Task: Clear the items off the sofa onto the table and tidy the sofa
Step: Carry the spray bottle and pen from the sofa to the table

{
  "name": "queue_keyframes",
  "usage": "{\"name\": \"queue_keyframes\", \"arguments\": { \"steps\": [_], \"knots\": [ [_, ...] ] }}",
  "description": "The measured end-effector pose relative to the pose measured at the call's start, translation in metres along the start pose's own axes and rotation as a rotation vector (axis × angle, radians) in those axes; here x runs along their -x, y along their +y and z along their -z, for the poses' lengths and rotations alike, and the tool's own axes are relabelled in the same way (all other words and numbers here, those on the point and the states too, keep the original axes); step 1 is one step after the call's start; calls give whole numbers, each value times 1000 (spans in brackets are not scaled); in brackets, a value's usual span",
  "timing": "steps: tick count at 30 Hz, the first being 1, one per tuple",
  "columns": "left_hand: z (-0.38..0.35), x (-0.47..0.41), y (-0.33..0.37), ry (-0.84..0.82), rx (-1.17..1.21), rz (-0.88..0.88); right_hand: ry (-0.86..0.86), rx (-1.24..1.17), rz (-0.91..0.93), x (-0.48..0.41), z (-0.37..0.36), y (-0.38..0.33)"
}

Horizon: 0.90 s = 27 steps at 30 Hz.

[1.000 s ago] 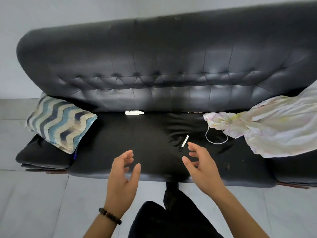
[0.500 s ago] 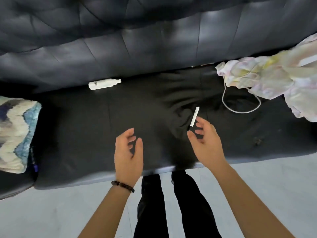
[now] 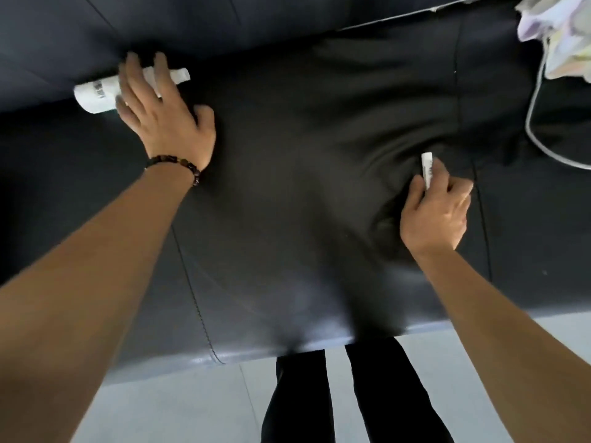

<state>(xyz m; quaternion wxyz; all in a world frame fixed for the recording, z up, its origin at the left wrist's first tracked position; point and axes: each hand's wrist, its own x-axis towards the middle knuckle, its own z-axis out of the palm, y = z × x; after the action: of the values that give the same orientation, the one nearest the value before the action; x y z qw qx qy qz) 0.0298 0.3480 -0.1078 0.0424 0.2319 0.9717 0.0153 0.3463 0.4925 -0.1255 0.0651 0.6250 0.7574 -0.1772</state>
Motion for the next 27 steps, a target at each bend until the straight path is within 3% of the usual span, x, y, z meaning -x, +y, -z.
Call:
{"name": "queue_keyframes", "arguments": {
  "steps": [7,12,16,21,25,27],
  "knots": [
    [1,-26,-20,-13,-300,-143,-5,73,62,-6,-5,7],
    [11,-1,-10,-22,-161,-245,16,1,39,-3,0,4],
    [7,82,13,-78,-37,-440,-22,-131,36,4,13,9],
    [32,209,46,-220,300,-258,-229,-303,101,48,49,15],
    [119,256,58,-299,706,111,-277,-352,173,116,109,12],
    [180,267,60,-312,839,138,-261,-430,127,154,151,12]
  ]
}}
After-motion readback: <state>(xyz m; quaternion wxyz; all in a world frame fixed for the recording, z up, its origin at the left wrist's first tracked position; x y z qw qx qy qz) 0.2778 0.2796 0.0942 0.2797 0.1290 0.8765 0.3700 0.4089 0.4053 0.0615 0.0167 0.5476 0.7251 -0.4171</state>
